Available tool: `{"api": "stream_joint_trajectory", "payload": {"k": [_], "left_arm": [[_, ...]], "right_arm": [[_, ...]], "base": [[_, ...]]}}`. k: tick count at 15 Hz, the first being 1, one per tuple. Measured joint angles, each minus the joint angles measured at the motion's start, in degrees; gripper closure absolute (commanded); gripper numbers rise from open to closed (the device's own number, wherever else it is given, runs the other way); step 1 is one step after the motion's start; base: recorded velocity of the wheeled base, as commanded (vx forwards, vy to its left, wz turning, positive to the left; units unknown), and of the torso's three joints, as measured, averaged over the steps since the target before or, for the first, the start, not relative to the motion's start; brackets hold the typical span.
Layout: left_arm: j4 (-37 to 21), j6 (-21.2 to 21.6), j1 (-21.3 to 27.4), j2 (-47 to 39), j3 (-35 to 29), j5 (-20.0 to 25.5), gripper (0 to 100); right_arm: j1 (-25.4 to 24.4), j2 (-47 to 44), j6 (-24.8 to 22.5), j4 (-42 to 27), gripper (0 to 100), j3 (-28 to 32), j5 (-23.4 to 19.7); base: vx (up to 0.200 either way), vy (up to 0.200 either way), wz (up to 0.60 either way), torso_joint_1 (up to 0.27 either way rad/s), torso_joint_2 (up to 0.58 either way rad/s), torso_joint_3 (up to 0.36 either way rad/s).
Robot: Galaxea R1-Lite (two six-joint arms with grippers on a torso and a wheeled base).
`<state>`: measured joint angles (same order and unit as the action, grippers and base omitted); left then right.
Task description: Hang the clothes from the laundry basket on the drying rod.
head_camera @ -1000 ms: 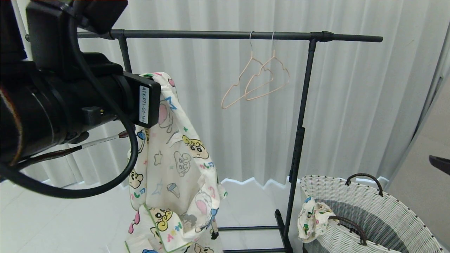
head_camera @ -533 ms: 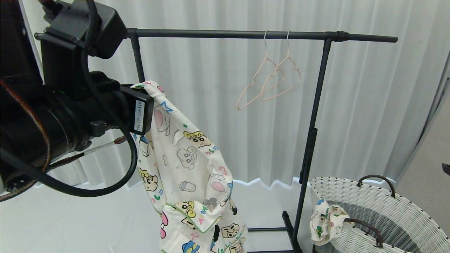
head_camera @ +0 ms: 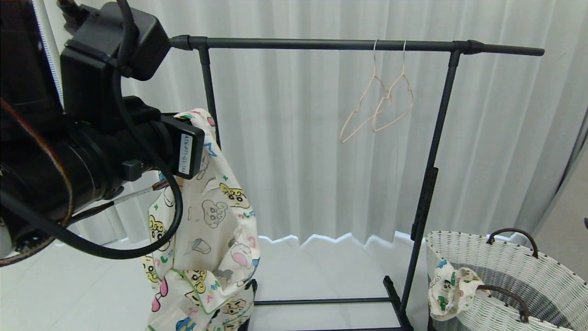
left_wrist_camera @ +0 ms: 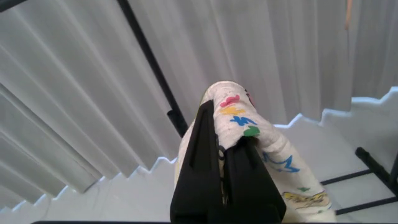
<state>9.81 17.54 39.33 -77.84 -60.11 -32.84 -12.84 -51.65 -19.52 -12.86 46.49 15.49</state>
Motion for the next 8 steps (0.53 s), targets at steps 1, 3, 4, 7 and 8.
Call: {"api": "stream_joint_trajectory", "payload": {"k": [1, 3, 4, 7, 8], "left_arm": [[0.04, 0.02, 0.00, 0.00, 0.00, 0.00, 100], [-0.07, 0.02, -0.11, 0.05, 0.00, -0.02, 100], [0.00, 0.11, 0.02, 0.02, 0.00, 0.00, 100], [0.01, 0.13, -0.06, 0.06, 0.00, -0.02, 100], [0.01, 0.11, -0.06, 0.05, 0.00, -0.02, 100]], "right_arm": [[0.07, -0.02, 0.09, 0.02, 0, 0.00, -0.04], [0.09, -0.02, 0.12, 0.02, 0, 0.11, -0.20], [0.09, -0.06, 0.37, 0.02, 0, 0.11, -0.26], [0.13, -0.09, 2.22, 0.06, 0, 0.11, -0.48], [0.13, -0.11, 2.96, 0.02, 0, 0.11, -0.55]], "base": [[0.000, 0.000, 0.00, 0.000, 0.00, 0.000], [0.000, 0.000, 0.00, 0.117, -0.21, -0.093], [0.000, 0.000, 0.00, 0.173, -0.39, -0.203], [0.000, 0.000, 0.00, 0.206, -0.44, -0.216], [0.000, 0.000, 0.00, 0.134, -0.46, -0.242]]}}
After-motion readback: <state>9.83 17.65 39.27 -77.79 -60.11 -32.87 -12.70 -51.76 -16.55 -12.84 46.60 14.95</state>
